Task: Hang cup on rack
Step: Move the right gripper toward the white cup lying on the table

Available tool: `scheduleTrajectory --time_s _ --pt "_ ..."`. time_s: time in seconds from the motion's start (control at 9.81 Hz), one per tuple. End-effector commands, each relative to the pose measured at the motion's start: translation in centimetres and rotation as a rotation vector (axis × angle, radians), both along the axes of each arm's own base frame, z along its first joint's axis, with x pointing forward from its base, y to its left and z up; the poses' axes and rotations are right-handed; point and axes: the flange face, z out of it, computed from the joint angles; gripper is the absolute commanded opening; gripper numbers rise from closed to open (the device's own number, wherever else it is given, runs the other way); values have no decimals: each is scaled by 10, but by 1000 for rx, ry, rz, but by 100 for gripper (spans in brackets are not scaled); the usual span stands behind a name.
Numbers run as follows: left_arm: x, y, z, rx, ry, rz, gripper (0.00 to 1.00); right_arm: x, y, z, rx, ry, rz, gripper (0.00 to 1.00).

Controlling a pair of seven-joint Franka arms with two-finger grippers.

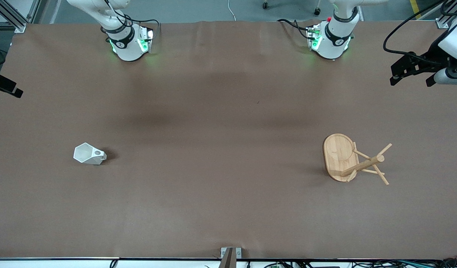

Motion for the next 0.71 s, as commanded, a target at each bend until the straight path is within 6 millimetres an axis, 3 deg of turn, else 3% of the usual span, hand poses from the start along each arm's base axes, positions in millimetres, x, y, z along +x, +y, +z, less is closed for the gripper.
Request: scheduleTrajectory --time_s 0.0,0.61 --pt "3 2 -12 24 35 10 100 -3 -1 0 -14 4 2 100" --pt "6 14 -14 47 40 13 100 -1 -7 -8 -13 18 5 100"
